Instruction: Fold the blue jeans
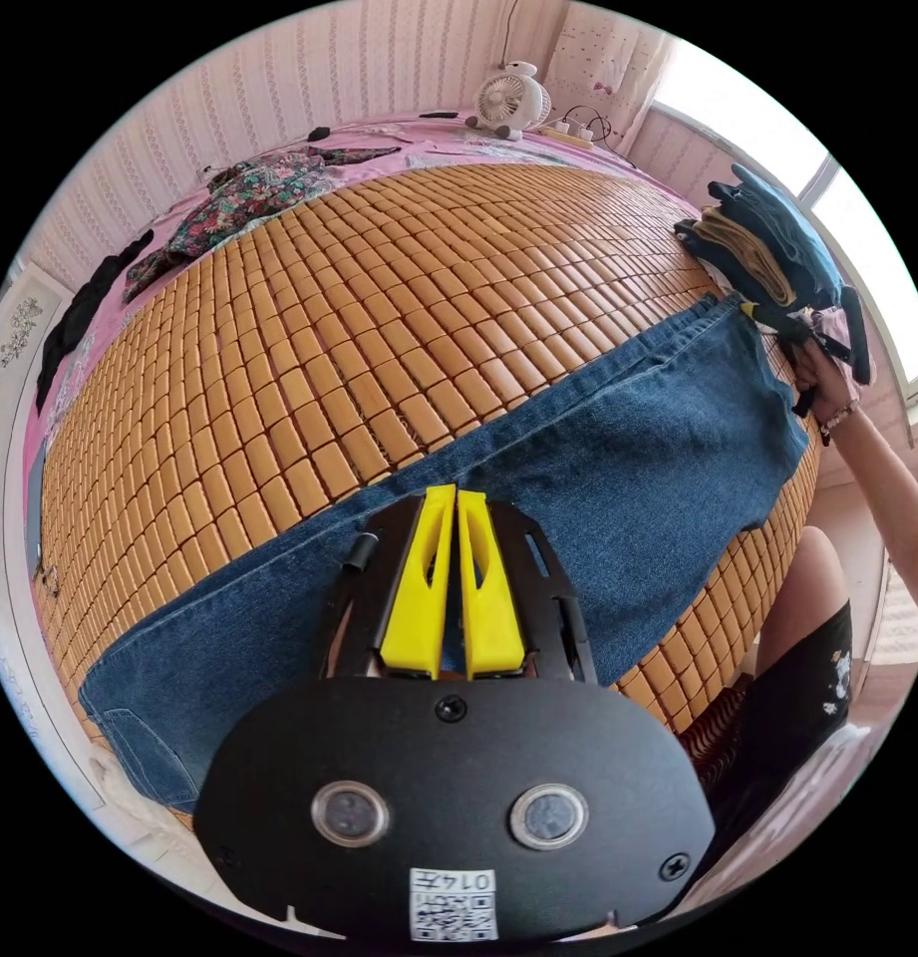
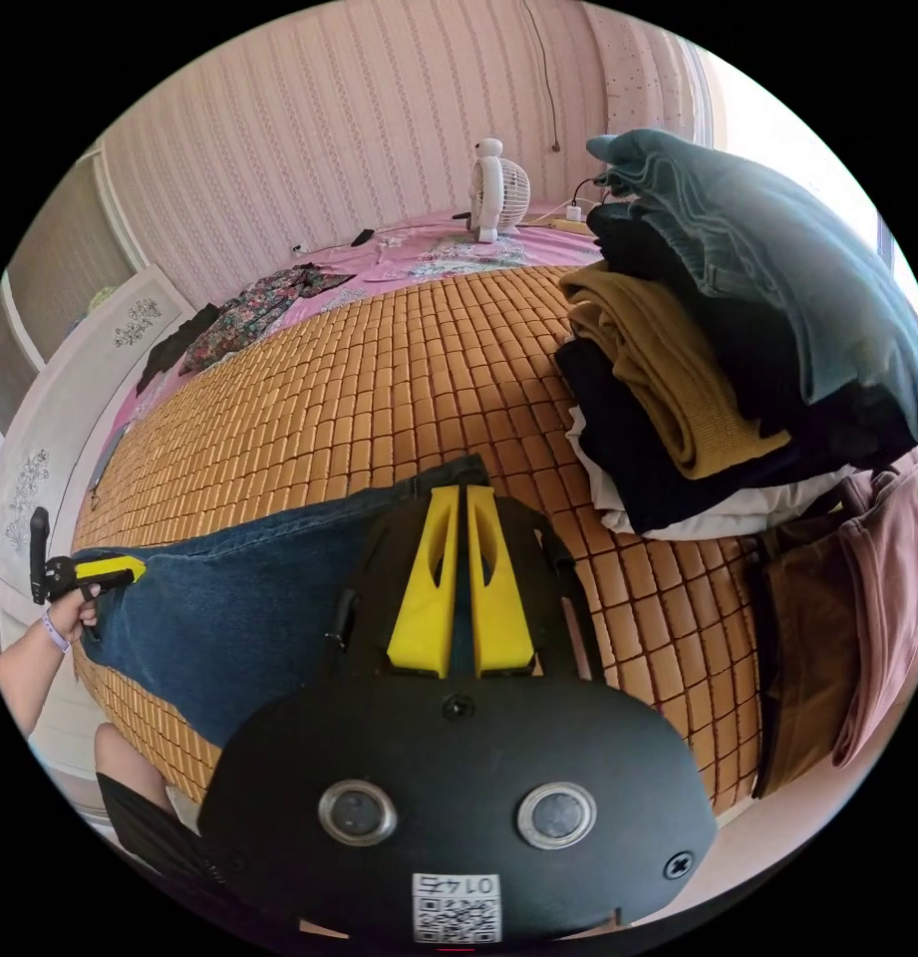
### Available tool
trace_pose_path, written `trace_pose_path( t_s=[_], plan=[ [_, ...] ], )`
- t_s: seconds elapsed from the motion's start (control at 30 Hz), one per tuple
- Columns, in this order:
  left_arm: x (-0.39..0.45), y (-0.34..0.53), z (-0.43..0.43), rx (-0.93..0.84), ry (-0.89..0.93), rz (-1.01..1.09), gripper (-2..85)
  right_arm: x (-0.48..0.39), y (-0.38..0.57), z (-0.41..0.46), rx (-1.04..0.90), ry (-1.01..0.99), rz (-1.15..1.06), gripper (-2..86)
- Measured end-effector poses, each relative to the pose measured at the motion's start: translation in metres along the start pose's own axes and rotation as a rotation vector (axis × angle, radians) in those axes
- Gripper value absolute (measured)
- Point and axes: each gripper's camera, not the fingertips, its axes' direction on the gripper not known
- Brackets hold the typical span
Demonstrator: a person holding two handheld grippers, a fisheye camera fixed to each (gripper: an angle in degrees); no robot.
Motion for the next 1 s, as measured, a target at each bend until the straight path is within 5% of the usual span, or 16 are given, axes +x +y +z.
trace_pose_path(
  t_s=[0.2,0.33,0.47,0.7,1.0],
  plan=[
    [-0.005,0.008,-0.046,0.154,-0.02,-0.005,-0.6,-0.021,-0.02,-0.004,0.046,0.096,-0.104,2.5],
    [-0.016,-0.001,-0.002,0.01,-0.015,-0.066,-0.7,-0.012,-0.03,0.047,-0.152,0.083,-0.013,4.3],
    [-0.018,0.003,0.005,0.046,-0.021,-0.118,-0.7,-0.003,-0.007,0.023,-0.129,0.029,-0.018,5.2],
    [0.002,0.072,-0.052,0.296,0.111,-0.086,-0.7,0.029,0.092,-0.016,-0.231,-0.124,0.127,6.0],
    [0.012,0.147,-0.008,0.123,0.182,-0.189,-0.7,0.0,0.121,0.024,-0.317,0.006,0.014,2.9]
  ],
)
